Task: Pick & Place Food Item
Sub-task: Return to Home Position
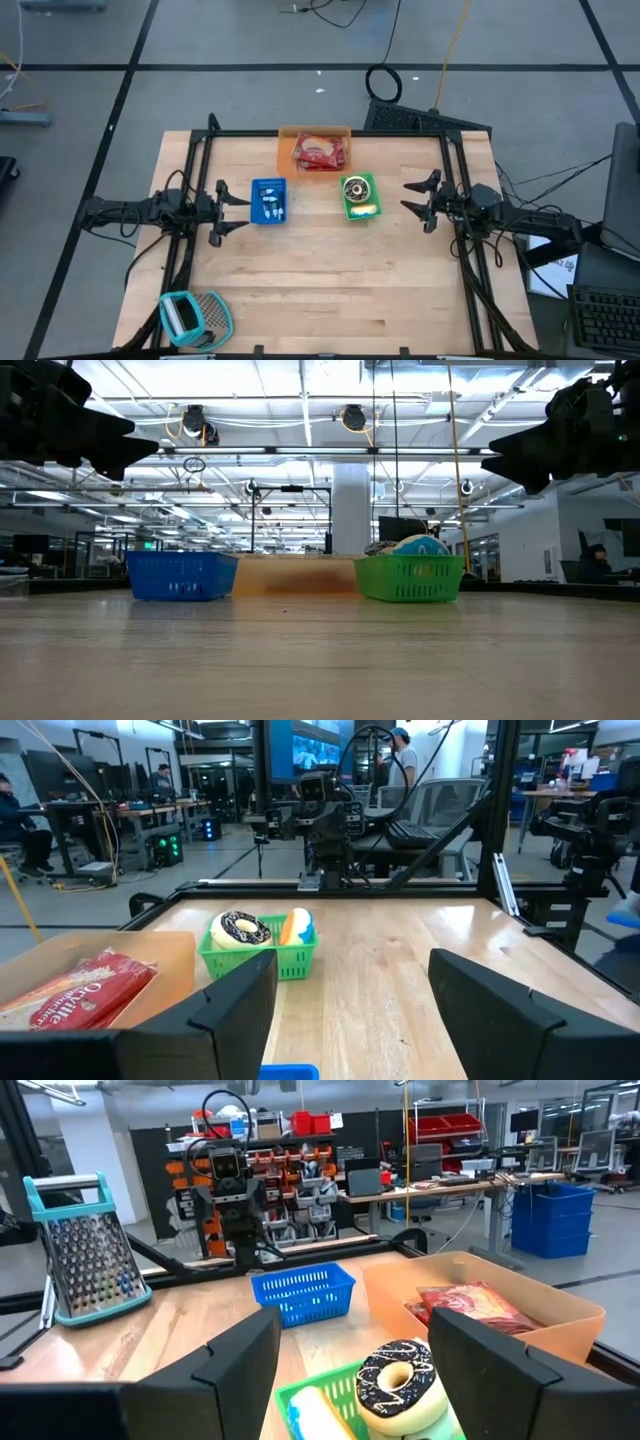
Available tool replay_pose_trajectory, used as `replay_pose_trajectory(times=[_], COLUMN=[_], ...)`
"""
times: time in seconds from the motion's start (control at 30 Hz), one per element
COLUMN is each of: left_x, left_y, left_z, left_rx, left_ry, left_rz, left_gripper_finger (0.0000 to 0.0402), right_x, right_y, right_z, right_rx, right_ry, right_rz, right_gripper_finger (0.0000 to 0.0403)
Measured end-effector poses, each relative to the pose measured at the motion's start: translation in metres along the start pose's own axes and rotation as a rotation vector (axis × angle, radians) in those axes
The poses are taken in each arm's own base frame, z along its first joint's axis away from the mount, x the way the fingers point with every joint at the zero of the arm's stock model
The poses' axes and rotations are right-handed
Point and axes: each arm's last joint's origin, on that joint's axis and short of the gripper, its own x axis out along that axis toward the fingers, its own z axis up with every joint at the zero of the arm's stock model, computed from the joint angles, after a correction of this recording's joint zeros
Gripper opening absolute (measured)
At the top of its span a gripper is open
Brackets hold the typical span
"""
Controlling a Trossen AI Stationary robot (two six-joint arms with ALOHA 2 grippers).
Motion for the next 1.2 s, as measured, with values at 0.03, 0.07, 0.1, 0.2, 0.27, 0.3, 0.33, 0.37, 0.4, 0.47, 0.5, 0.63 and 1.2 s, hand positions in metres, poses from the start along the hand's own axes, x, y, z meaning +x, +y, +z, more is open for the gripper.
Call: replay_pose_trajectory(times=[0.03,0.07,0.1,0.2,0.27,0.3,0.33,0.37,0.4,0.47,0.5,0.63,1.2], left_x=[0.0000,0.0000,0.0000,0.0000,0.0000,0.0000,0.0000,0.0000,0.0000,0.0000,0.0000,0.0000,-0.0001], left_y=[0.0000,0.0000,0.0000,0.0000,0.0000,0.0000,0.0000,0.0000,0.0000,0.0000,0.0000,0.0000,0.0000], left_z=[0.0000,0.0000,0.0001,0.0003,0.0004,0.0003,0.0004,0.0004,0.0005,0.0005,0.0006,0.0006,0.0011], left_rx=[0.000,0.000,0.000,0.000,-0.001,-0.001,-0.001,0.000,-0.001,-0.001,-0.001,-0.001,-0.001], left_ry=[0.000,0.000,-0.001,-0.003,-0.004,-0.004,-0.004,-0.004,-0.004,-0.004,-0.004,-0.004,-0.006], left_rz=[0.000,0.000,0.000,0.000,0.000,0.000,0.000,0.000,0.000,0.000,0.000,0.000,0.000], left_gripper_finger=[0.0262,0.0261,0.0260,0.0258,0.0259,0.0261,0.0262,0.0263,0.0264,0.0263,0.0262,0.0258,0.0259], right_x=[0.0000,0.0000,0.0000,0.0000,0.0000,0.0000,0.0000,0.0000,0.0000,0.0000,0.0000,0.0000,0.0000], right_y=[0.0000,0.0000,0.0000,0.0000,0.0000,0.0000,0.0000,0.0000,0.0000,0.0000,0.0000,0.0000,0.0000], right_z=[0.0002,0.0002,0.0001,0.0001,0.0001,0.0001,0.0000,0.0000,0.0000,0.0000,0.0000,0.0000,0.0000], right_rx=[0.000,0.000,0.000,0.000,0.000,0.000,0.000,0.000,0.000,0.000,0.000,0.000,0.000], right_ry=[-0.002,-0.002,-0.001,-0.001,-0.001,-0.001,-0.001,-0.001,-0.001,-0.001,-0.001,-0.001,-0.001], right_rz=[0.000,0.000,0.000,0.000,0.000,0.000,0.000,0.000,0.000,0.000,0.000,0.000,0.000], right_gripper_finger=[0.0242,0.0242,0.0242,0.0242,0.0242,0.0242,0.0242,0.0242,0.0242,0.0242,0.0242,0.0242,0.0242])
